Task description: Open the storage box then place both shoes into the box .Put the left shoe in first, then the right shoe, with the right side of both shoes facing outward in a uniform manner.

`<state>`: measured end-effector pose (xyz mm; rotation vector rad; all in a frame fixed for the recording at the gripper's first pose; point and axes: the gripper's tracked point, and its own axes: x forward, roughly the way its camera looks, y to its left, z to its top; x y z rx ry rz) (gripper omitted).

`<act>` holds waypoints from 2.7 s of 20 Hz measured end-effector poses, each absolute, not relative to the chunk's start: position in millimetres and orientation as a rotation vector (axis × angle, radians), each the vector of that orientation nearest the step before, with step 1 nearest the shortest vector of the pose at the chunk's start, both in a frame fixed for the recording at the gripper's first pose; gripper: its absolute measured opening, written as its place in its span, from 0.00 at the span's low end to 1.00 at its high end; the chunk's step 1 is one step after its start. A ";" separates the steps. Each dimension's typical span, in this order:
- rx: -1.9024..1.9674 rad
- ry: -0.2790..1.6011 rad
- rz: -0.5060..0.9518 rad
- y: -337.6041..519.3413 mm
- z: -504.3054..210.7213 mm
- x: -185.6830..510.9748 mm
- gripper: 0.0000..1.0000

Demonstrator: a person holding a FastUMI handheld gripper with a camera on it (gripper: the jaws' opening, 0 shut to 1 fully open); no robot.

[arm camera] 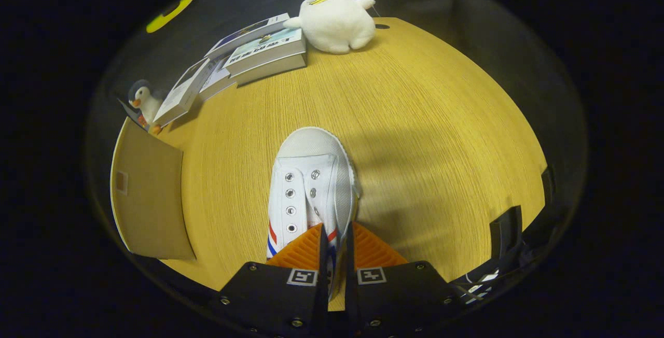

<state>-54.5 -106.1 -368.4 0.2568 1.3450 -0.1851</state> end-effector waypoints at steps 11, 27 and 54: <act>0.441 1.256 -0.165 -74.6 -318.5 -37.7 0.00; 0.458 1.186 0.056 62.5 -221.7 25.7 0.01; 0.296 0.974 0.270 182.1 -172.8 80.4 0.99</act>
